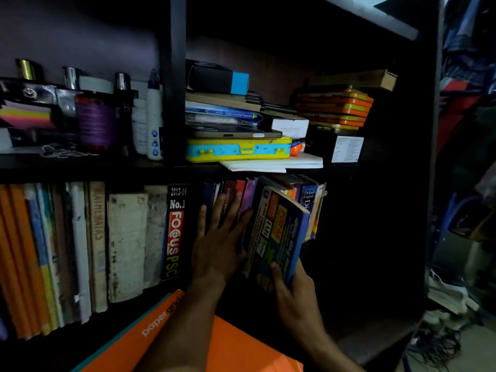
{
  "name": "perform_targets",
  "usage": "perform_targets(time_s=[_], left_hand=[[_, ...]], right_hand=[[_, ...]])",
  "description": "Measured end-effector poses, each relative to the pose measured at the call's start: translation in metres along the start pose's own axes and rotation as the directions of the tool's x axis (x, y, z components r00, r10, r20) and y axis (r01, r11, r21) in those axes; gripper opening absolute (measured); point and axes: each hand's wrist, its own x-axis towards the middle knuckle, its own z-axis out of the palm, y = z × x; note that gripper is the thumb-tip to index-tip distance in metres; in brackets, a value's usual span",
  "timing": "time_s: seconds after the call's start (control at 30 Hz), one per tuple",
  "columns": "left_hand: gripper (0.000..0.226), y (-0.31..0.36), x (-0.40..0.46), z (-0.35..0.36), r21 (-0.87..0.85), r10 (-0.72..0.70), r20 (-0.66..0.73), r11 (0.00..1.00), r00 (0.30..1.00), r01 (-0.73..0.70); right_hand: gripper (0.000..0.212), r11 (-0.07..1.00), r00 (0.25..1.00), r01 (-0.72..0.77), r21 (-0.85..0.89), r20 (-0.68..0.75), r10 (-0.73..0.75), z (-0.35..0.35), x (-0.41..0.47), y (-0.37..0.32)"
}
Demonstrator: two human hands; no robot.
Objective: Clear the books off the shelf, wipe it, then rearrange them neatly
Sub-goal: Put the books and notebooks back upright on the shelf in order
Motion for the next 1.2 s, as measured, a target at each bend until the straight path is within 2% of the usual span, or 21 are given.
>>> perform_targets(time_s=[0.1,0.17,0.3,0.37,0.47,0.53,0.57,0.67,0.73,0.83,0.97,1.1,1.17,1.2], left_hand=[[0.113,0.000,0.002,0.000,0.047,-0.008,0.072,0.999,0.997,0.004],[0.111,0.001,0.002,0.000,0.069,-0.022,0.106,0.998,0.994,0.014],[0.094,-0.002,-0.003,0.003,0.005,0.014,-0.073,1.000,0.997,-0.013],[0.094,-0.003,-0.003,0.003,0.023,0.028,-0.092,0.999,0.995,-0.026],[0.100,0.000,-0.002,0.004,0.032,0.030,-0.137,0.999,0.990,-0.026],[0.097,-0.002,-0.003,0.004,0.013,0.037,-0.151,0.999,0.988,-0.035],[0.095,-0.004,-0.003,0.006,0.010,0.042,-0.159,0.999,0.986,-0.041],[0.083,-0.006,-0.005,0.007,0.023,0.047,-0.164,0.999,0.985,-0.044],[0.089,-0.002,-0.002,0.004,0.004,0.035,-0.137,0.999,0.990,-0.035],[0.104,-0.001,-0.001,0.001,-0.005,0.013,-0.101,1.000,0.995,-0.013],[0.109,-0.001,-0.005,0.001,-0.002,0.019,-0.088,1.000,0.996,-0.020],[0.104,0.000,-0.004,0.002,-0.007,0.023,-0.112,1.000,0.993,-0.024],[0.097,0.000,-0.005,0.001,-0.008,0.021,-0.131,1.000,0.991,-0.023],[0.093,0.000,-0.005,0.002,-0.014,0.023,-0.137,1.000,0.990,-0.025]], right_hand=[[0.051,1.000,1.000,-0.008,-0.027,0.023,0.009,-0.004,0.007,0.004],[0.050,0.998,0.999,0.002,-0.068,0.043,0.001,-0.008,0.012,0.005],[0.032,0.996,0.996,-0.009,-0.090,0.084,0.017,-0.005,0.034,-0.001],[0.026,0.993,0.999,0.005,-0.117,0.041,0.000,0.006,0.053,-0.002],[0.027,0.958,1.000,0.004,-0.286,0.019,0.001,0.028,0.078,-0.003],[0.039,0.891,0.999,-0.034,-0.454,0.001,0.038,0.036,0.086,-0.006],[0.044,0.873,0.999,-0.045,-0.485,-0.008,0.047,0.038,0.085,-0.007],[0.042,0.948,0.999,-0.024,-0.316,0.022,0.033,0.030,0.070,-0.001],[0.036,0.966,0.997,0.037,-0.257,0.072,-0.019,0.020,0.058,0.016],[0.034,0.944,0.989,0.063,-0.324,0.144,-0.017,0.013,0.061,0.030],[0.037,0.866,0.967,0.089,-0.493,0.252,0.044,0.020,0.086,0.034],[0.041,0.752,0.984,0.026,-0.658,0.149,0.096,0.023,0.097,0.039],[0.046,0.814,0.989,-0.019,-0.581,0.108,0.100,0.024,0.091,0.040],[0.045,0.882,0.990,-0.036,-0.470,0.105,0.097,0.022,0.088,0.041]])
